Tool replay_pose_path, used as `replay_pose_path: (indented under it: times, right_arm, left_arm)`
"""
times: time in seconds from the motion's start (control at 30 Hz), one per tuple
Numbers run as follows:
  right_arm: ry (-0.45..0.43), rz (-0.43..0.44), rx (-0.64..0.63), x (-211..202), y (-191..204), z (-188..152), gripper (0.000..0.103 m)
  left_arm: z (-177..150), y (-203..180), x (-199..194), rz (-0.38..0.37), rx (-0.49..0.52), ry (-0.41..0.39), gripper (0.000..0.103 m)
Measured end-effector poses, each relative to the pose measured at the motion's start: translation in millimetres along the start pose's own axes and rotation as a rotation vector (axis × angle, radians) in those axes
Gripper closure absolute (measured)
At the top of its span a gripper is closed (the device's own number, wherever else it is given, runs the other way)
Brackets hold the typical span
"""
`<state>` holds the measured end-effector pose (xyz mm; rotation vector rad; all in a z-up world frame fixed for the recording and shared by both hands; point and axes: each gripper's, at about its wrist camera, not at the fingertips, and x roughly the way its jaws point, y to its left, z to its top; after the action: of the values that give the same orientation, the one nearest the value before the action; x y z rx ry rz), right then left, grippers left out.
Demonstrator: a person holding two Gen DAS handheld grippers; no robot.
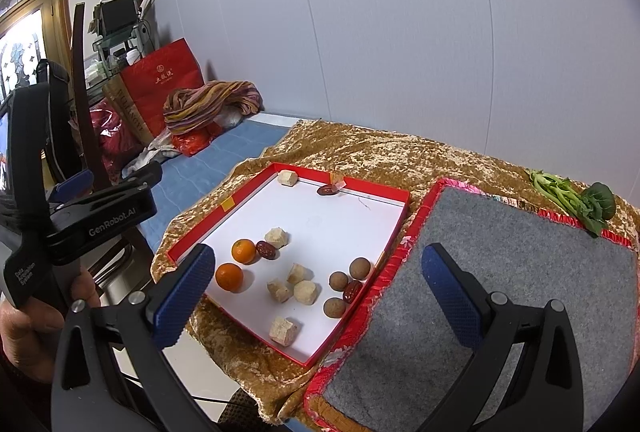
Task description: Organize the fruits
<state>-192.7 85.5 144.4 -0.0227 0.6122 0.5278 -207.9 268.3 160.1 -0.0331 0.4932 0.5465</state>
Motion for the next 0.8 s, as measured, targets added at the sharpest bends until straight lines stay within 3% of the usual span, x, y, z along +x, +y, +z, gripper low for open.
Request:
replay_pose_path:
  times: [0.8]
  right_arm:
    - [0.001, 0.003, -0.007, 0.8, 2.2, 0.0, 0.0]
  left_arm:
    - [2.4, -0.4, 0.3, -0.009, 0.002, 0.0, 0.0]
